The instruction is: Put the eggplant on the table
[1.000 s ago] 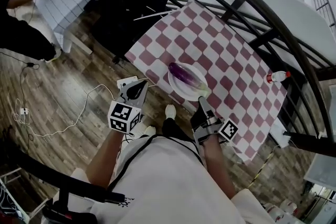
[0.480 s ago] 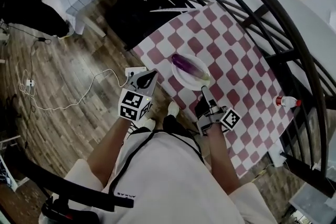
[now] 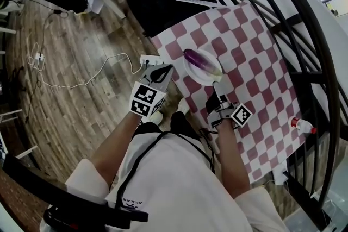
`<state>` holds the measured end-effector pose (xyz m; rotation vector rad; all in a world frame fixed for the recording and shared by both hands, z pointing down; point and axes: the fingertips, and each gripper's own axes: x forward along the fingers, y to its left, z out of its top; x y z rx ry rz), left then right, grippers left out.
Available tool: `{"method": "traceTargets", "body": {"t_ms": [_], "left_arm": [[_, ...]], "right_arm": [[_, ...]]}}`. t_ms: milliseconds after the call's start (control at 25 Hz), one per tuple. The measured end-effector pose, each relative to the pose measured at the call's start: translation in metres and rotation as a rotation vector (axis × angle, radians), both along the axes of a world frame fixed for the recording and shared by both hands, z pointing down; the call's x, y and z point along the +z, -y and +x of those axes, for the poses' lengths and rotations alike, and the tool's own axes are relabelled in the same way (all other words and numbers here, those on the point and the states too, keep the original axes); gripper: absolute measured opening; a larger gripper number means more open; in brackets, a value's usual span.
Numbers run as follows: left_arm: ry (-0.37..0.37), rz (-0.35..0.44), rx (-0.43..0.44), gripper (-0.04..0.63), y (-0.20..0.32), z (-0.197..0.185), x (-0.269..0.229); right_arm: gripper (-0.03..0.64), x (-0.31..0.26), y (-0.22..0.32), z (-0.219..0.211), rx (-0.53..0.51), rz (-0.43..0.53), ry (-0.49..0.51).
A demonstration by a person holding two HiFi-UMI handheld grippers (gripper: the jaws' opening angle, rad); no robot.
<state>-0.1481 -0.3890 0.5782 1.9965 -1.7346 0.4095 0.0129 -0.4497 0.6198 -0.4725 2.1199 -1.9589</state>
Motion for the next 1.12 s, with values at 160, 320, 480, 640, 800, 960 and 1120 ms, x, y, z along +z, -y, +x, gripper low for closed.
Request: {"method": "traceTargets", "body": {"t_ms": [160, 320, 480, 640, 800, 960, 1120], "left_arm": [[-0.006, -0.009, -0.028, 0.006, 0.003, -0.004, 0.006], [0.005, -0.023, -0.049, 0.006, 0.002, -0.009, 0.012], [0.011, -0.035, -0.08, 0.006, -0.001, -0.019, 0.017], [0.015, -0.049, -0.093, 0.006, -0.002, -0.025, 0.021], [0.013, -0.05, -0.105, 0.006, -0.005, -0.027, 0.022], [0.011, -0.052, -0.107, 0.006, -0.006, -0.027, 0.023], [0.011, -0.051, -0.105, 0.006, -0.006, -0.028, 0.022]], "right_arm": [[0.041, 0.016, 0.007, -0.011, -0.034, -0.009, 0.004], [0.041, 0.036, 0.012, -0.024, -0.073, -0.012, 0.0], [0.041, 0.053, 0.017, -0.042, -0.108, -0.019, -0.002], [0.041, 0.065, 0.023, -0.057, -0.123, -0.035, -0.011], [0.041, 0.073, 0.024, -0.067, -0.142, -0.044, -0.022], [0.038, 0.08, 0.022, -0.068, -0.152, -0.053, -0.048], [0.031, 0.089, 0.02, -0.065, -0.154, -0.062, -0.101]]}}
